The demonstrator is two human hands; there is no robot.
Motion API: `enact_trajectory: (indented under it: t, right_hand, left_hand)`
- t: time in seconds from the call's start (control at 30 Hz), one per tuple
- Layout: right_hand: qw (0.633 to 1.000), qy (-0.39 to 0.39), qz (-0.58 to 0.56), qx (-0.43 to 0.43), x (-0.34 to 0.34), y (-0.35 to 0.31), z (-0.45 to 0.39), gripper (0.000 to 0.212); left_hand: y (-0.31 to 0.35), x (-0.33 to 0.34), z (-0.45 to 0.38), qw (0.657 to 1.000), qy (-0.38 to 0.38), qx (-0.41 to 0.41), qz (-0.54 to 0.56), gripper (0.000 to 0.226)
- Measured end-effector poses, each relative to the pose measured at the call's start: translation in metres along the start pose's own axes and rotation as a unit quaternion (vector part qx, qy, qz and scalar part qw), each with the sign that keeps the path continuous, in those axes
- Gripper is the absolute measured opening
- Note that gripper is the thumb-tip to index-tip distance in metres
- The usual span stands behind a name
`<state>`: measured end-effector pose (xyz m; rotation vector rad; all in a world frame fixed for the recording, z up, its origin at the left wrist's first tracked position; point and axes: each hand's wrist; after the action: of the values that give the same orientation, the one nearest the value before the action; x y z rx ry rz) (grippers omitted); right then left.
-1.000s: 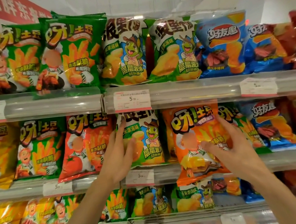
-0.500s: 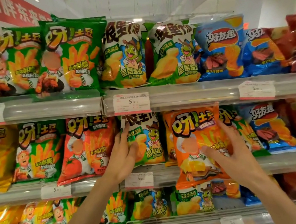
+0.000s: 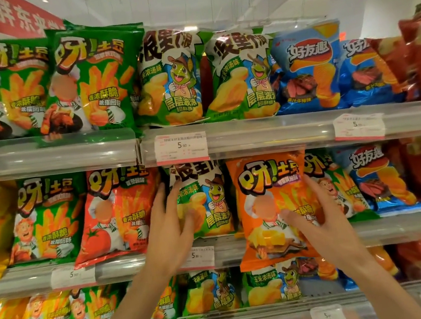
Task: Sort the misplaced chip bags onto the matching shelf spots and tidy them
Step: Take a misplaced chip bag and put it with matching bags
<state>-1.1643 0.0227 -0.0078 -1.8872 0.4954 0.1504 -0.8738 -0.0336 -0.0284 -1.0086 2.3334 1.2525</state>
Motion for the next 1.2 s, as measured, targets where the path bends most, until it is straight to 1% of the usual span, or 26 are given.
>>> enact_trajectory:
  t: [0.07,0.1,0.13,0.2,0.27,0.3,0.37,0.43,0.5,0.67,0.83,1.0,1.2]
  right_hand:
    - [1.0,0.006,-0.004,-0.005,0.001,0.002,0.002,0.089]
    - [1.0,0.007,-0.006,-0.007,0.002,0.003,0.003,0.088]
    - [1.0,0.008,-0.009,-0.008,0.003,0.003,0.005,0.087]
    - [1.0,0.009,-0.021,-0.007,0.004,0.004,0.007,0.086]
    - [0.999,0.007,-0.035,-0.008,0.005,0.003,0.011,0.085]
    - [0.999,0.006,-0.04,-0.009,0.006,0.002,0.013,0.084]
    - [0.999,0.001,-0.043,-0.013,0.008,0.001,0.018,0.085]
    - [0.999,-0.001,-0.048,-0.013,0.009,0.0,0.024,0.085]
    - [0.998,-0.004,-0.06,-0.008,0.011,-0.002,0.03,0.085]
    - [0.997,-0.024,-0.076,-0.024,0.02,-0.003,0.045,0.086]
    - [0.992,-0.072,-0.098,-0.028,0.041,-0.007,0.065,0.087]
    - [0.987,-0.107,-0.121,-0.014,0.083,-0.024,0.089,0.084]
    - [0.979,-0.145,-0.146,-0.01,0.158,-0.07,0.127,0.087]
  left_hand:
    - [0.011,0.001,0.013,0.998,0.042,0.035,0.012,0.053]
    - [0.019,0.003,0.019,0.998,0.04,0.049,0.025,0.049]
    - [0.029,0.004,0.024,0.997,0.019,0.051,0.046,0.047]
    - [0.05,0.006,0.031,0.991,-0.061,0.014,0.119,0.054]
    - [0.066,0.01,0.035,0.971,-0.141,-0.03,0.192,0.064]
    - [0.072,0.013,0.036,0.962,-0.167,-0.038,0.212,0.068]
    - [0.08,0.018,0.039,0.947,-0.196,-0.04,0.252,0.072]
    - [0.086,0.022,0.045,0.938,-0.206,-0.051,0.275,0.075]
    - [0.09,0.022,0.051,0.938,-0.196,-0.069,0.278,0.077]
    - [0.095,0.014,0.076,0.948,-0.141,-0.098,0.268,0.074]
    - [0.083,-0.009,0.104,0.956,-0.101,-0.107,0.253,0.072]
    - [0.057,-0.052,0.128,0.961,-0.07,-0.143,0.225,0.069]
    - [0.006,-0.131,0.159,0.961,-0.032,-0.168,0.219,0.068]
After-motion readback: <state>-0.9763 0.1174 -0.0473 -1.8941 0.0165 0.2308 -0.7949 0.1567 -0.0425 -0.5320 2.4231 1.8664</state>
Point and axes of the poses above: each hand's wrist, its own z-axis away from the middle knuckle, its own x-axis out of the palm, y = z × x, and after that the axes turned 1 degree about -x, right-handed
